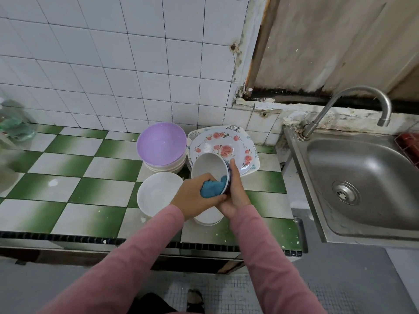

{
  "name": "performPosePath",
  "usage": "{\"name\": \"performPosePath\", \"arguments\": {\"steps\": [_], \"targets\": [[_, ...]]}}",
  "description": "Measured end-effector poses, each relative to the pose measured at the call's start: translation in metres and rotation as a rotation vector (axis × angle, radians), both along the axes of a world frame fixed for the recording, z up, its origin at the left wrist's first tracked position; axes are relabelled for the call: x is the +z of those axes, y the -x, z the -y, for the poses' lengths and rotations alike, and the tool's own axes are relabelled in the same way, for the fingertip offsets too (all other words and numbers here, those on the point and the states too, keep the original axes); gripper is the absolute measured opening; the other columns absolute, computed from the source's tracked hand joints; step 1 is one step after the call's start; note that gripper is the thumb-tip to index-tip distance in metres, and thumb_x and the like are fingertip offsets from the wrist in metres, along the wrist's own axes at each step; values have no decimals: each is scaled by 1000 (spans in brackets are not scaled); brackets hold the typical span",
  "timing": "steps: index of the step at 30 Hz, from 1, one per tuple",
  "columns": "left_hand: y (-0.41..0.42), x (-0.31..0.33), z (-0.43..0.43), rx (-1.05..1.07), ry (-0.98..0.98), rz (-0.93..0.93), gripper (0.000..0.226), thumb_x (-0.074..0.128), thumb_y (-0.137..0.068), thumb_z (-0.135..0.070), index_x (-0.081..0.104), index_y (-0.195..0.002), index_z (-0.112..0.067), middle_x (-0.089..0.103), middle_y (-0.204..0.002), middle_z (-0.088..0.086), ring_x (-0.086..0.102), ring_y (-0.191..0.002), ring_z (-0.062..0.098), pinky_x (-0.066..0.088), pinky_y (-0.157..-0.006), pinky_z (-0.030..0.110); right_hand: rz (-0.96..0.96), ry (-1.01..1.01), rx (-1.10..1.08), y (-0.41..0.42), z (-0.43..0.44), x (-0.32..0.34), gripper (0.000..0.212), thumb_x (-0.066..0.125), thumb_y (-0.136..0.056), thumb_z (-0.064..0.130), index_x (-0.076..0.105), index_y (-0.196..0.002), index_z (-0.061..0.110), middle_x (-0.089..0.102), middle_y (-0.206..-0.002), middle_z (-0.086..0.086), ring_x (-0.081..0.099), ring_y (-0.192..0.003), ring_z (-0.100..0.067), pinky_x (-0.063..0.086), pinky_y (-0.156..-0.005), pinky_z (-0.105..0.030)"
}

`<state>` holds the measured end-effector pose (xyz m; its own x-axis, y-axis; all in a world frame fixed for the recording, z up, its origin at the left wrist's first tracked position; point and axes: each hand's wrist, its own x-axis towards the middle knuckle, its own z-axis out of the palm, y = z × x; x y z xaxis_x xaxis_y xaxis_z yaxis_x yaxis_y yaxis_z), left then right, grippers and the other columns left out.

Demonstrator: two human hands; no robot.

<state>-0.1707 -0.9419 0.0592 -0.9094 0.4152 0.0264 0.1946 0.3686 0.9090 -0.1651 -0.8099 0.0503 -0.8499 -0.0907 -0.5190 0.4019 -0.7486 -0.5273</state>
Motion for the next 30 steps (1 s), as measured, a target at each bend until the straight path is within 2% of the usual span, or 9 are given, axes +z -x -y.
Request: {"name": "performPosePath", "arguments": {"steps": [3,6,10,14,18,21,23,26,30], "targets": [[8,5,2,31,-122,109,28,87,-73,-28,65,-87,-18,66,-77,-3,60,-70,8,52,-65,22,-23,80,52,2,-6,3,85,51,-86,72,54,-139,6,61,-132,-24,59,-123,-38,49,-104,-50],[13,12,0,153,-353,334,46,89,-67,-29,67,-105,-15,71,-97,6,67,-89,18,58,-77,32,18,176,-9,1,-7,-1,77,50,-89,70,59,-135,10,64,-129,-23,56,-125,-42,44,-106,-57],[15,16,-2,231,-609,613,50,78,-66,-30,64,-113,-17,73,-107,6,68,-99,22,58,-80,38,78,346,-56,-2,-3,-5,66,55,-92,58,54,-140,14,58,-138,-20,54,-128,-38,41,-110,-52],[17,16,-1,236,-598,645,60,80,-65,-31,64,-119,-10,73,-111,9,68,-104,25,57,-80,34,107,385,-199,-5,-7,-7,55,57,-88,32,55,-139,11,64,-129,-21,62,-110,-40,55,-89,-47],[24,13,3,417,-605,624,60,78,-70,-42,63,-121,-13,72,-111,7,68,-102,21,57,-82,33,49,338,-348,-5,-21,-3,53,57,-86,18,57,-138,11,65,-131,-15,63,-113,-33,59,-79,-40],[25,8,1,663,-736,601,43,73,-85,-33,62,-121,-12,71,-109,6,68,-101,22,56,-77,32,-36,296,-417,-3,-28,11,23,51,-97,16,67,-114,11,77,-101,-6,75,-87,-21,63,-69,-33],[25,12,-2,714,-828,547,36,69,-89,-30,62,-119,-13,71,-109,5,67,-104,24,56,-80,34,-70,229,-439,-2,-28,19,21,52,-98,17,66,-114,12,76,-99,-4,74,-85,-18,60,-76,-33],[21,23,-13,659,-807,388,23,64,-93,-26,63,-114,-17,70,-105,0,65,-101,20,55,-83,32,-83,14,-470,2,-17,22,27,50,-102,16,58,-127,13,69,-116,-6,67,-102,-21,59,-84,-36],[11,29,-36,325,-478,32,29,60,-97,-28,61,-126,-25,62,-127,-8,57,-118,4,49,-99,26,-149,-355,-377,5,5,31,20,48,-105,15,63,-118,12,72,-102,-5,69,-88,-18,57,-66,-27]]}}
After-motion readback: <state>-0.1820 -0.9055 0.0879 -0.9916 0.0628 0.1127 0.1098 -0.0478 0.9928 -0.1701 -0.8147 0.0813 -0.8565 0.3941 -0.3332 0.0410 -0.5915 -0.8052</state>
